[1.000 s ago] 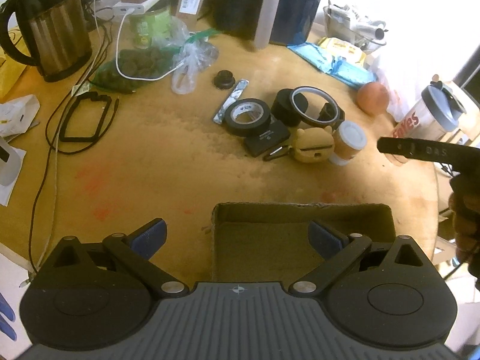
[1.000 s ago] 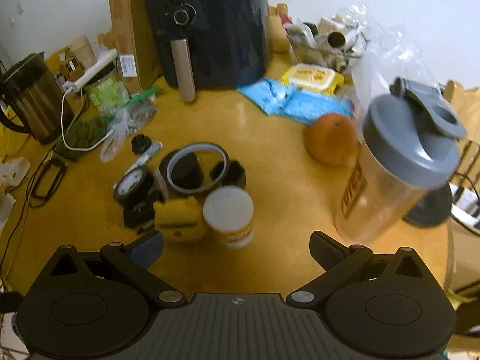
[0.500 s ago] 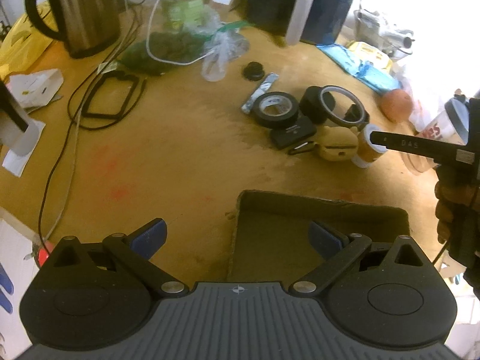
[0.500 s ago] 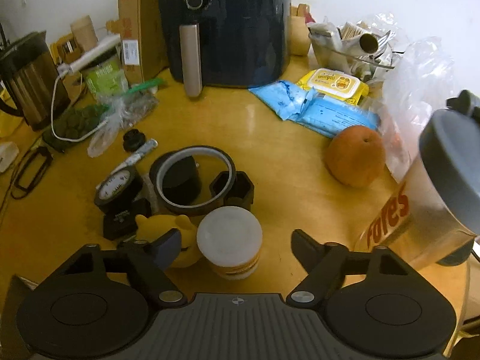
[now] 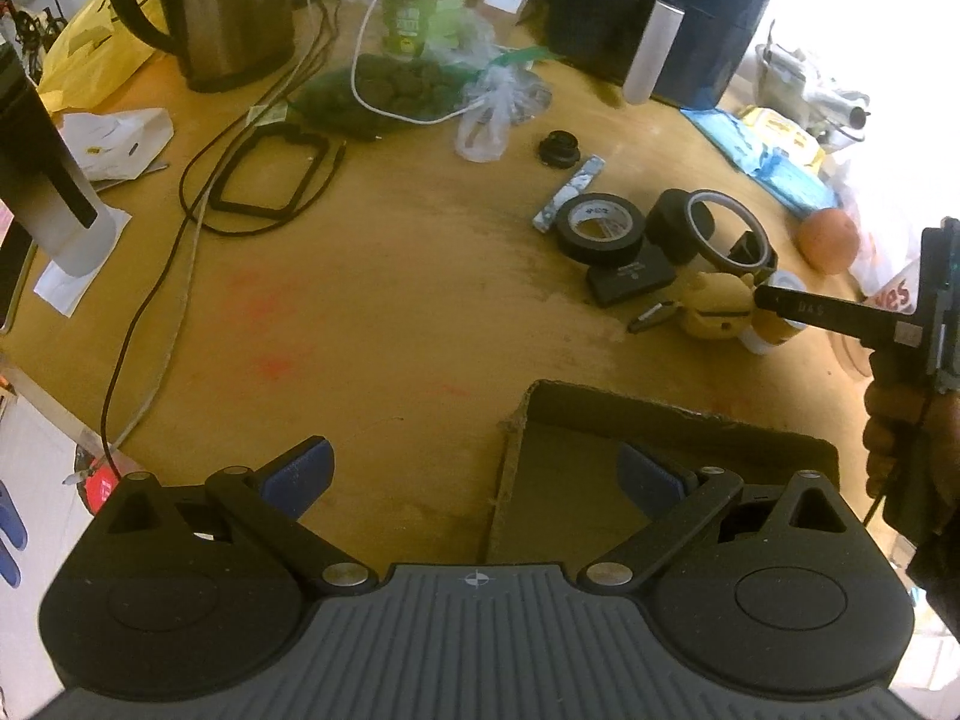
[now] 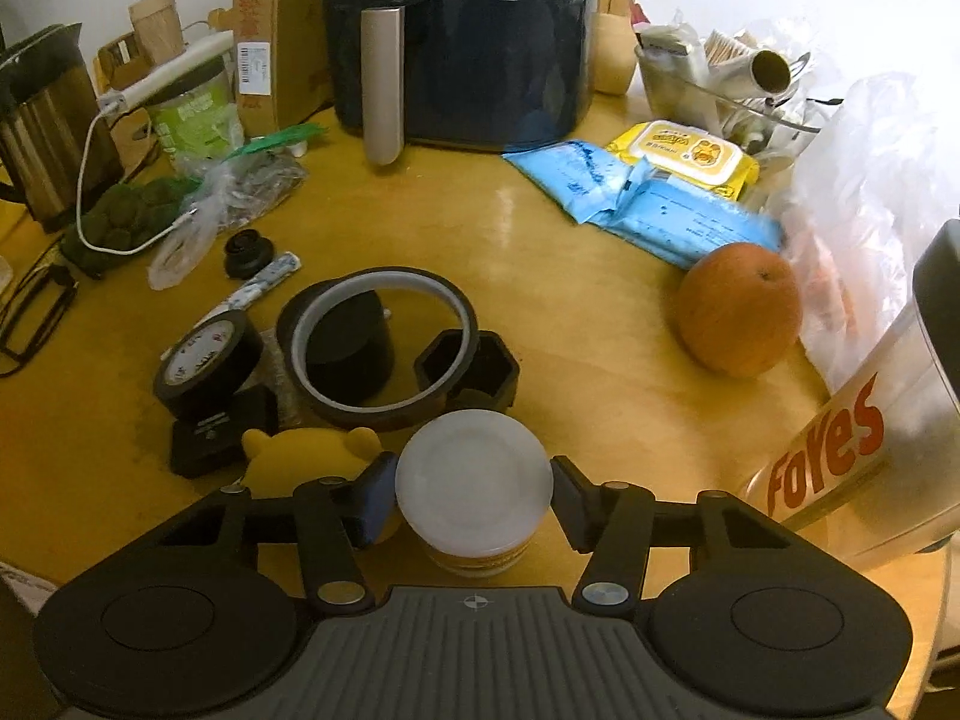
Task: Organize rigid objects
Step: 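Close the right tool around the white round jar, then lift the white jar with the right tool while the left tool grasps the black tape roll, then carry the white jar toward the box while the left tool lifts the black tape roll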
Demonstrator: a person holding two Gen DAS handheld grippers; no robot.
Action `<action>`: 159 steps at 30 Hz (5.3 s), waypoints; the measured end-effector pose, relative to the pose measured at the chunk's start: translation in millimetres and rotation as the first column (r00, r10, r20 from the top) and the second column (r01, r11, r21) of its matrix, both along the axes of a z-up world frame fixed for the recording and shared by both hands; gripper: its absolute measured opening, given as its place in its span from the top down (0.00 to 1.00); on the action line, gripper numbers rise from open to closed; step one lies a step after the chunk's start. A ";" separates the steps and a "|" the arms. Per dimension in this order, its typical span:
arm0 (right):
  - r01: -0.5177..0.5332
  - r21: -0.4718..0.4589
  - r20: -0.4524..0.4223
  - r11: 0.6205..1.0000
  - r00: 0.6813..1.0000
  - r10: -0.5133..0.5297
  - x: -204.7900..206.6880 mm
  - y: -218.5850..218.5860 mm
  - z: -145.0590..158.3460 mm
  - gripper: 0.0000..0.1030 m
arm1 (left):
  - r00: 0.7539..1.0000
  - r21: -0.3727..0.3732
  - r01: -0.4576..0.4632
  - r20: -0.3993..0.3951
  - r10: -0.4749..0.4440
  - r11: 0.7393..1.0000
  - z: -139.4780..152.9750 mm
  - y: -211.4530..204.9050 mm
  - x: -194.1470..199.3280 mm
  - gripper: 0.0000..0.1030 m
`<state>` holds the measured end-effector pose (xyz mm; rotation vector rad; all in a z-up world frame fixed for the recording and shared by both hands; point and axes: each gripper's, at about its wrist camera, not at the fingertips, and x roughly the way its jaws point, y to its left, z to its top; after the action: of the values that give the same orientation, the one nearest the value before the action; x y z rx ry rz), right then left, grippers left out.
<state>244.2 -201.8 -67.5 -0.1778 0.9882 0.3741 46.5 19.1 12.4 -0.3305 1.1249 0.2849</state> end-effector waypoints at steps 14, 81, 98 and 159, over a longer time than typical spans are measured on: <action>0.002 -0.003 -0.014 1.000 1.000 -0.002 -4.6 -9.3 7.0 0.45 | 0.998 0.014 0.049 0.047 -0.049 0.999 7.4 -4.2 16.6 0.00; 0.331 0.131 -0.023 0.935 0.943 -0.331 -100.1 -106.0 73.0 0.45 | 0.979 -0.183 0.187 0.119 -0.167 0.965 -79.4 16.3 177.6 0.01; 0.395 0.128 -0.021 0.910 0.918 -0.395 -109.4 -120.9 75.2 0.45 | 0.992 -0.238 0.126 0.043 -0.119 0.963 -111.5 17.4 210.8 0.29; 0.089 0.287 -0.058 0.954 0.995 -0.076 -137.2 -57.2 95.0 0.45 | 0.892 0.008 0.421 0.176 -0.416 0.907 -13.8 -35.9 32.1 0.30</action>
<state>107.0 -259.0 27.4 0.1384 0.9715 0.4431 78.5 -16.8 -1.4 -0.1289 0.9990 -0.1429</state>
